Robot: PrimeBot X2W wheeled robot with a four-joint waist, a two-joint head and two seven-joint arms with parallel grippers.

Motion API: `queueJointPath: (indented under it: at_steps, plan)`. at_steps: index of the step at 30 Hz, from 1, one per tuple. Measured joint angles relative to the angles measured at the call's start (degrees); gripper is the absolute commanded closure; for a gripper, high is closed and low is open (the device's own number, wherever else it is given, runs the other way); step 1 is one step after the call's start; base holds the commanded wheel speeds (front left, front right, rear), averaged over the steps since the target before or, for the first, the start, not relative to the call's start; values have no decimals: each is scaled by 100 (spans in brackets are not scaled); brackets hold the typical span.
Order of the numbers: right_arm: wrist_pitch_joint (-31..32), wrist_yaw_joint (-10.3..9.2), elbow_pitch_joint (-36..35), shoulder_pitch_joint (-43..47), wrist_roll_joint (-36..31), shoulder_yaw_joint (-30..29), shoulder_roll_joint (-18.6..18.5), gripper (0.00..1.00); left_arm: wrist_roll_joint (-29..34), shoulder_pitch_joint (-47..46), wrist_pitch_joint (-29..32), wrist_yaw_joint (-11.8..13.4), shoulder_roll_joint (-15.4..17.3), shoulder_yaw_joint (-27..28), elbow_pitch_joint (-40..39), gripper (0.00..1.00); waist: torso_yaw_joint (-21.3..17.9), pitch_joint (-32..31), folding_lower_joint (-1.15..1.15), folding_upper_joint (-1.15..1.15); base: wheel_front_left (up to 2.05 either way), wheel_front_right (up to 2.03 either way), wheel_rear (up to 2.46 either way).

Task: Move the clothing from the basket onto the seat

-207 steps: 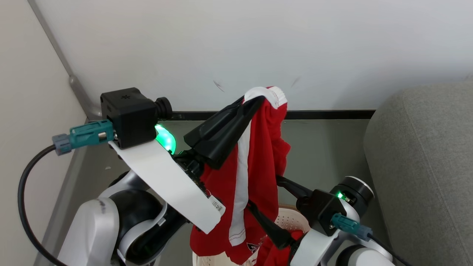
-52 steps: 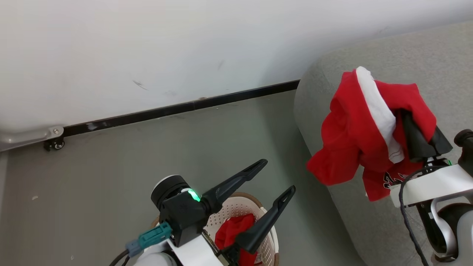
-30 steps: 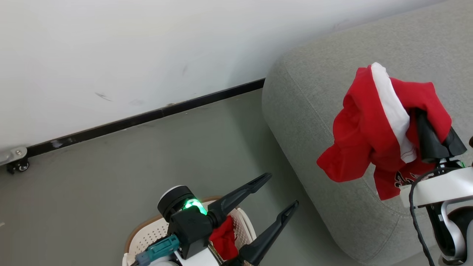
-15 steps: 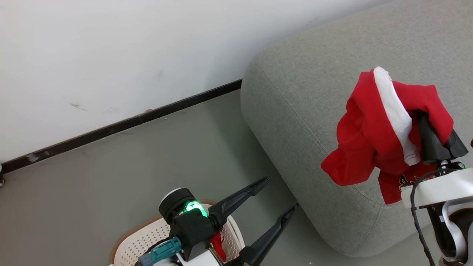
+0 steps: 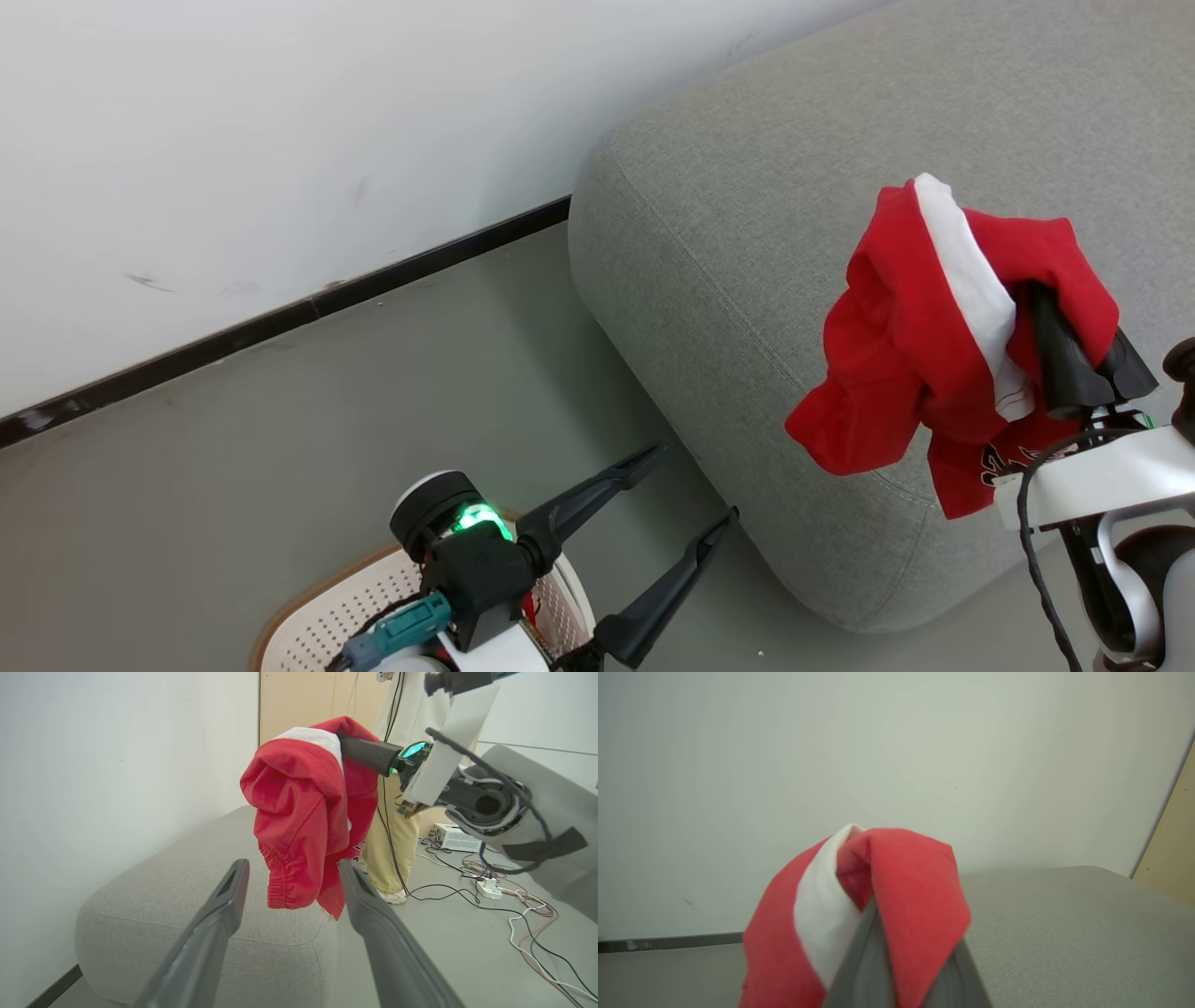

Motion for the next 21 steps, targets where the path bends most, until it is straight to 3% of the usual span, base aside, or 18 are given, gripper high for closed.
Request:
queueJointPath:
  at_steps: [21]
  plan:
    - [-1,0,127,-12,32,-30,22,100,40,-54,-22,0,27,-12,112,0,-148,21,0,0,0,0,0]
